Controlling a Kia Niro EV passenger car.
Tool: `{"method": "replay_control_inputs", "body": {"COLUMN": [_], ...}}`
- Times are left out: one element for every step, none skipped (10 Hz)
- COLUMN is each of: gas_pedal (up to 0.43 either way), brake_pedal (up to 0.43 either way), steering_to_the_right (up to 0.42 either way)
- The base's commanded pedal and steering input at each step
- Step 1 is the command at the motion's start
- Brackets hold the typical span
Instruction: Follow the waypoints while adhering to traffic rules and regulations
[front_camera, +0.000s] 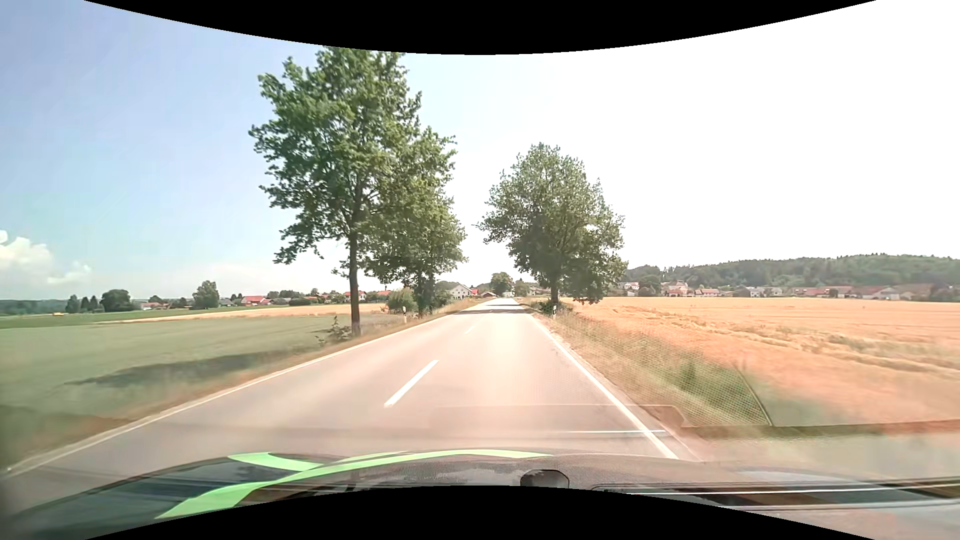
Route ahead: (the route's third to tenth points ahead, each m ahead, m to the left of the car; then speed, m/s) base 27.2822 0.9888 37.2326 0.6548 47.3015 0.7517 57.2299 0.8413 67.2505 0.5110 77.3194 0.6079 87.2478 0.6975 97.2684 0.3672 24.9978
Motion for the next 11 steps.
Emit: {"method": "replay_control_inputs", "body": {"gas_pedal": [0.157,0.157,0.157,0.157,0.169,0.177,0.209,0.220,0.228,0.240,0.248], "brake_pedal": [0.000,0.000,0.000,0.000,0.000,0.000,0.000,0.000,0.000,0.000,0.000], "steering_to_the_right": [-0.003,-0.002,-0.002,-0.002,-0.001,0.000,0.000,0.000,0.000,0.000,0.000]}}
